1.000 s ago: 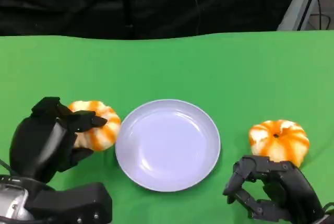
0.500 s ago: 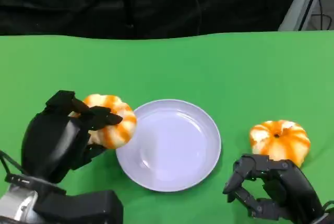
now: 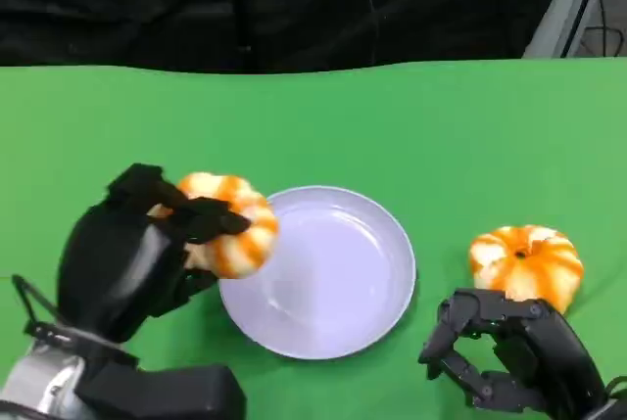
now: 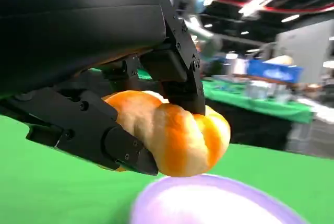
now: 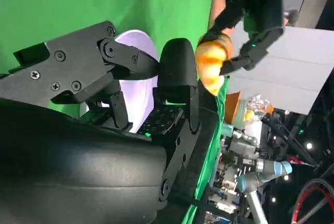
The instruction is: Grasp the bread from the table and place it into the plate.
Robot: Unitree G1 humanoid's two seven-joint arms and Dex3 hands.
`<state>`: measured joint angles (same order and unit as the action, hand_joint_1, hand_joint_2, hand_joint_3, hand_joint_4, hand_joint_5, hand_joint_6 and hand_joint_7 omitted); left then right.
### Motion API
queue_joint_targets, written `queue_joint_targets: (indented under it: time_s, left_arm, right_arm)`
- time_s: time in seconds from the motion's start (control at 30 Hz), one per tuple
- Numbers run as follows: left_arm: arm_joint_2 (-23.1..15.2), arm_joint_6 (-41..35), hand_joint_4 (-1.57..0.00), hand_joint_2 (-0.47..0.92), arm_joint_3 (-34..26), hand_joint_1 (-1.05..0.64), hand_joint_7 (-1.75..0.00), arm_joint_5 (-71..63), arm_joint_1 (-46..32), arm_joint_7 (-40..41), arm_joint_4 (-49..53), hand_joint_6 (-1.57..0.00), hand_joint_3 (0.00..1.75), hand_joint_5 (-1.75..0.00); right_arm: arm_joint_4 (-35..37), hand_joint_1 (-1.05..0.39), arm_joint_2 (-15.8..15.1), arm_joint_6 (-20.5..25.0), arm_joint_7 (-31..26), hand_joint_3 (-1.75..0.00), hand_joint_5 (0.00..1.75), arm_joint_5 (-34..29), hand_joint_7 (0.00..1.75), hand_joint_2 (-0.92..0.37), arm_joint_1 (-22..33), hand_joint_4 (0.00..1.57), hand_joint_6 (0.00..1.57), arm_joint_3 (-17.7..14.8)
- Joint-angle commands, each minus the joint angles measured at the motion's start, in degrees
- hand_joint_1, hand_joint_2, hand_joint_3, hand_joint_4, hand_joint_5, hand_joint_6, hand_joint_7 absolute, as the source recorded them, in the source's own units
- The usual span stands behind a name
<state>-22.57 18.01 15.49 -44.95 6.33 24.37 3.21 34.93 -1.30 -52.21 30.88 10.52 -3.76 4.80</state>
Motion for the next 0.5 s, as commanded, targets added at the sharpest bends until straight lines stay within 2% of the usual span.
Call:
queue_joint_targets:
  time_s: [0.03, 0.5]
  left_arm:
    - [-0.2, 0.2, -0.7, 0.92, -0.3, -0.09, -0.69, -0.4, -0.1, -1.0, -1.0, -0.94, 0.04, -1.35]
    - [-0.2, 1.5, -0.7, 0.92, -0.6, -0.11, -0.68, 0.1, 0.2, -1.0, -0.1, -0.94, 0.05, -1.35]
  right_arm:
    - [0.4, -0.09, -0.8, -0.6, -0.1, -0.73, 1.51, 0.2, 1.11, -0.73, -0.3, 0.75, 0.84, -0.8]
    - [1.1, -0.1, -0.7, -0.8, 0.2, -0.71, 1.51, 0.6, 1.1, -0.74, -0.9, 0.75, 0.84, -0.9]
